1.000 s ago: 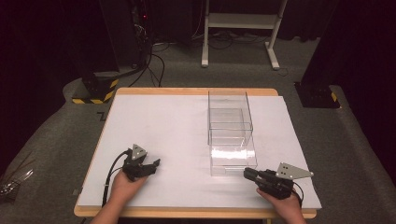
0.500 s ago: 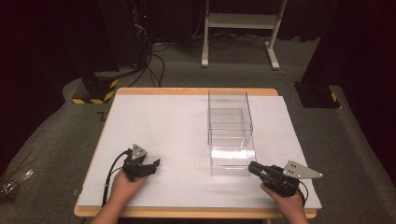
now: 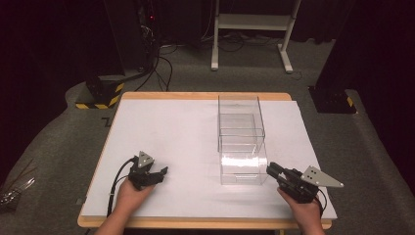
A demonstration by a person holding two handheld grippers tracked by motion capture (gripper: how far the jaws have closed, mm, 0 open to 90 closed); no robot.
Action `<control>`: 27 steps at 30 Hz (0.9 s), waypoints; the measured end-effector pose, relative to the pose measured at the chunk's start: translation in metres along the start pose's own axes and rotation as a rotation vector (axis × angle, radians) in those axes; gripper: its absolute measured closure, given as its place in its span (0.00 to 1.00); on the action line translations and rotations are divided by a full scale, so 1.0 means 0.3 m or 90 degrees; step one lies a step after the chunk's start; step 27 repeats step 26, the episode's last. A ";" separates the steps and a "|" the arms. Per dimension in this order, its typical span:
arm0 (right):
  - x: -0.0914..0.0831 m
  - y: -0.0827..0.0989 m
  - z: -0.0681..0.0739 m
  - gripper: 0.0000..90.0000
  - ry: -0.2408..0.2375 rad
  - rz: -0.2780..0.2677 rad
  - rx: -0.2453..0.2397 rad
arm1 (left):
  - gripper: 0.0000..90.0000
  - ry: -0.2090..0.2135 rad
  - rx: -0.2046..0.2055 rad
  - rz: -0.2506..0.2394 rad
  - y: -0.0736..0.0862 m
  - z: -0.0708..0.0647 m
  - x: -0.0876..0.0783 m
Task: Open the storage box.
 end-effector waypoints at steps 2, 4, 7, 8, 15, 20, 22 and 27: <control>-0.003 0.003 -0.011 0.82 0.014 0.005 -0.002 | 0.38 0.000 0.000 0.000 0.000 0.000 0.000; -0.006 0.009 -0.028 0.81 0.037 0.014 0.004 | 0.38 0.000 0.000 0.000 0.000 0.000 0.000; -0.011 0.023 -0.053 0.80 0.067 0.030 0.014 | 0.38 0.000 0.000 0.001 0.000 0.000 0.000; -0.013 0.031 -0.063 0.79 0.081 0.037 0.015 | 0.38 0.000 -0.001 0.000 0.000 0.000 0.000; -0.025 0.092 -0.122 0.74 0.153 0.091 0.024 | 0.38 0.000 0.001 0.001 0.000 0.000 0.000; -0.031 0.150 -0.161 0.69 0.200 0.143 0.041 | 0.38 0.000 0.000 0.000 0.000 0.000 0.000; -0.031 0.170 -0.170 0.65 0.208 0.156 0.048 | 0.38 0.000 0.000 0.000 0.000 0.000 0.000; -0.030 0.184 -0.177 0.56 0.217 0.165 0.052 | 0.38 0.000 0.000 0.000 0.000 0.000 0.000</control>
Point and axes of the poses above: each handheld gripper's, and its own axes: x roughly forward along the jaws, y roughly out of its underside, z roughly to its left, the point moved 9 cm from there along x, roughly forward along the jaws, and after that the axes turned 13 degrees about -x, right-handed, at the moved point
